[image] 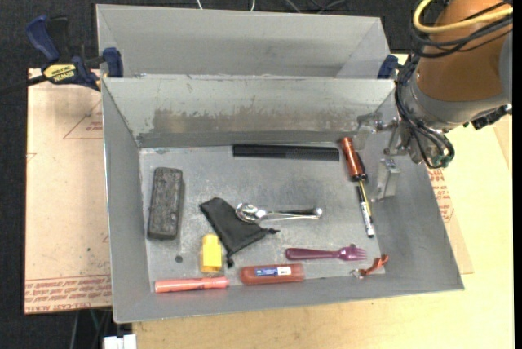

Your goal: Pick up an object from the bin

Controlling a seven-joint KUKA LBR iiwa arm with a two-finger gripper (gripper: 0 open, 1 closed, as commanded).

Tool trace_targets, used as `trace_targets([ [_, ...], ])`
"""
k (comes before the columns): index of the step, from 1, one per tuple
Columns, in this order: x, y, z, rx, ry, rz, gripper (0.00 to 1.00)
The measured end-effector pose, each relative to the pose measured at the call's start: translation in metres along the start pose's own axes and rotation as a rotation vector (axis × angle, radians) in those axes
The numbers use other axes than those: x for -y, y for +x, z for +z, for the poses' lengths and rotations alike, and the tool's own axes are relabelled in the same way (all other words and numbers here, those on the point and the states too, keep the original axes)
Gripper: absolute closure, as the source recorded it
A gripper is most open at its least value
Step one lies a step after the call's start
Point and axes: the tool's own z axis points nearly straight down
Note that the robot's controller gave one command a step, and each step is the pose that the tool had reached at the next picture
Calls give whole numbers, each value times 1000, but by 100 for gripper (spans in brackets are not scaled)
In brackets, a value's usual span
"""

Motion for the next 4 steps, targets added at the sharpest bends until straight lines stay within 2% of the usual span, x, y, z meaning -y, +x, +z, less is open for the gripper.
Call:
trace_targets([
  [1,-1,-2,-4,7,1,-4,0],
  [2,-74,5,134,11,1,-124,0],
  [3,-84,13,78,20,4,-26,0],
  [4,-98,22,123,3,-2,-121,0],
])
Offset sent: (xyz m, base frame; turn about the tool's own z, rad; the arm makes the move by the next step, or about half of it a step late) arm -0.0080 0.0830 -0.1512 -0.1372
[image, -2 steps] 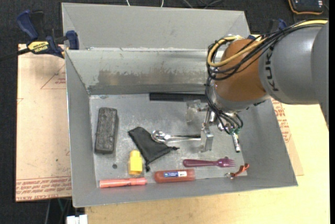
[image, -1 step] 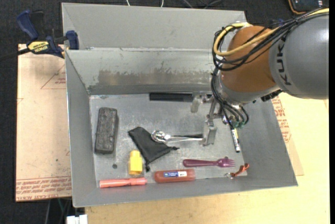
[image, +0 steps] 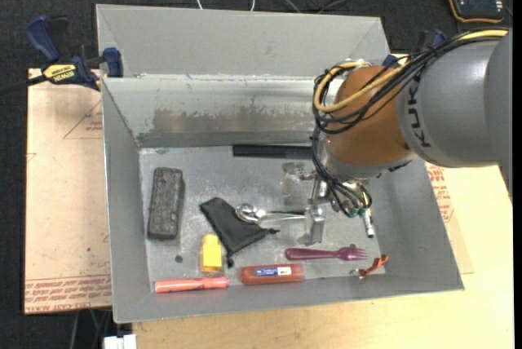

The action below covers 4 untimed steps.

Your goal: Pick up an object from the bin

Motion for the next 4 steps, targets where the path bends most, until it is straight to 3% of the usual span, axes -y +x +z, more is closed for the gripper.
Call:
trace_targets([
  [1,7,-11,29,24,6,67,0],
  [2,25,-28,27,12,2,-136,100],
  [3,25,-28,27,12,2,-136,100],
  [4,24,-27,-4,8,0,-136,100],
])
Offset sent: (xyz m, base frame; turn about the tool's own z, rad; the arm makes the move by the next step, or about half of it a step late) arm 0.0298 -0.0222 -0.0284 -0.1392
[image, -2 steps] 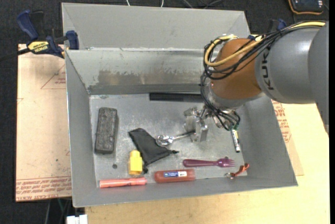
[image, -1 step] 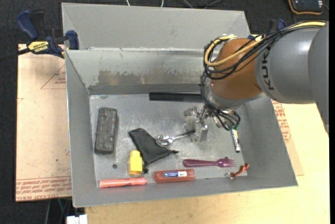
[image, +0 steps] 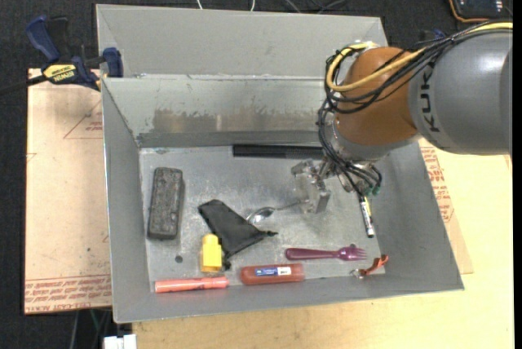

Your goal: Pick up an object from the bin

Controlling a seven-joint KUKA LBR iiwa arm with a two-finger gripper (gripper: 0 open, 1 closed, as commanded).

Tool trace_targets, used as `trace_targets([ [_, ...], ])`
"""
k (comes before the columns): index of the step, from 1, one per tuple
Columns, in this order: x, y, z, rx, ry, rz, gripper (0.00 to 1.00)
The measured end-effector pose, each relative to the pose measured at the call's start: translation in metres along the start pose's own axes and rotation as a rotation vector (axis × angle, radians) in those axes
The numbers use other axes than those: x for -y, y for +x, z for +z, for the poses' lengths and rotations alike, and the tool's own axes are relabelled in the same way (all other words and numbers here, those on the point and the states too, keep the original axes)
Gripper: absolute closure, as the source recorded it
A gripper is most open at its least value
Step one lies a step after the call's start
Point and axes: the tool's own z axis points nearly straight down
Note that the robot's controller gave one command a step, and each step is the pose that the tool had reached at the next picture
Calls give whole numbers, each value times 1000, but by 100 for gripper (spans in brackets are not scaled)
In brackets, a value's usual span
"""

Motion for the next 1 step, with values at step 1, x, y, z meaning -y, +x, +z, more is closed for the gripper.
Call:
trace_targets([
  [1,0,-1,-26,4,1,0,100],
])
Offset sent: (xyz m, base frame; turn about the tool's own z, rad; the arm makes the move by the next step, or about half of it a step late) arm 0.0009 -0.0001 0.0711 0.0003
